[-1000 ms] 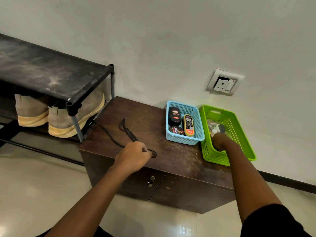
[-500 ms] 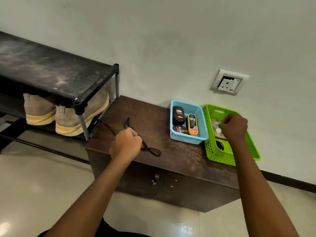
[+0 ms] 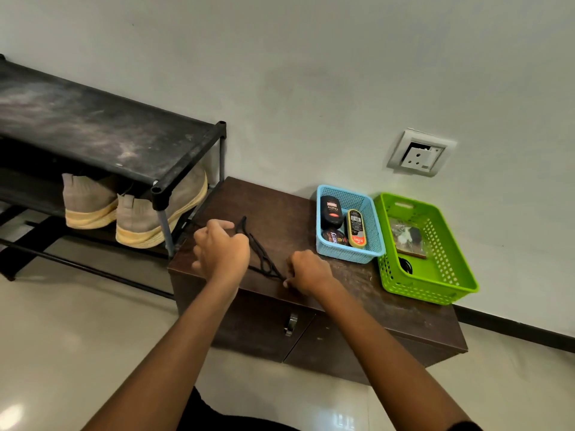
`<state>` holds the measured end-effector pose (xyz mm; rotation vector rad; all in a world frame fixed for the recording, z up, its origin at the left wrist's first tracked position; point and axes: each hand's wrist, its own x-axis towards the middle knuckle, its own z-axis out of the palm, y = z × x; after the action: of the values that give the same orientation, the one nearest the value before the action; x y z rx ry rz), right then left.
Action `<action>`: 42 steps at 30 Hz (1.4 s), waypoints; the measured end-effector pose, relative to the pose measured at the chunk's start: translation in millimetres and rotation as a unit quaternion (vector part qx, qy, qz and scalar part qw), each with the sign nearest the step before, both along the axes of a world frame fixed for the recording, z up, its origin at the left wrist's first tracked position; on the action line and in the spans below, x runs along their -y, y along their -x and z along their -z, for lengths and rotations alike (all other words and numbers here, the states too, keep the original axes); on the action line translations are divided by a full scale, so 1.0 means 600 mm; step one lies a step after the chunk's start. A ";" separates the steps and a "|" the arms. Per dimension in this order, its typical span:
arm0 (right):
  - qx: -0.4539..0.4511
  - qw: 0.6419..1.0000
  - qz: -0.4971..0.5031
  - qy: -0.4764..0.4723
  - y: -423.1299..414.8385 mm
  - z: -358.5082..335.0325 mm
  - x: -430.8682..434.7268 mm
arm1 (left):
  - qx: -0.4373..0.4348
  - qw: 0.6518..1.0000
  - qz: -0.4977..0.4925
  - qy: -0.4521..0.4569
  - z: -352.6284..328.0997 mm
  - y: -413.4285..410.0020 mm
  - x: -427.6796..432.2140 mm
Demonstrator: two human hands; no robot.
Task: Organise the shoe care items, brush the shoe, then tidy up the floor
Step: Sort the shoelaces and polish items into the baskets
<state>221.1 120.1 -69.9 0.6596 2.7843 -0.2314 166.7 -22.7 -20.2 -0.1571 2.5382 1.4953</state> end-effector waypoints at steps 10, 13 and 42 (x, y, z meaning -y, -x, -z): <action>-0.363 0.848 0.007 0.386 -0.048 -0.122 -0.017 | -0.074 0.937 0.341 -0.032 -0.001 -0.018 0.000; -0.387 0.827 0.008 0.407 -0.064 -0.157 -0.019 | -0.147 0.937 0.315 -0.037 -0.011 -0.032 -0.006; -0.194 0.890 0.052 0.408 -0.171 -0.172 -0.098 | 0.058 0.929 0.142 -0.336 -0.008 -0.026 -0.029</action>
<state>323.9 179.0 33.2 0.5650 2.5943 -1.5942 182.5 -5.2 -15.5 0.2083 1.7293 2.0387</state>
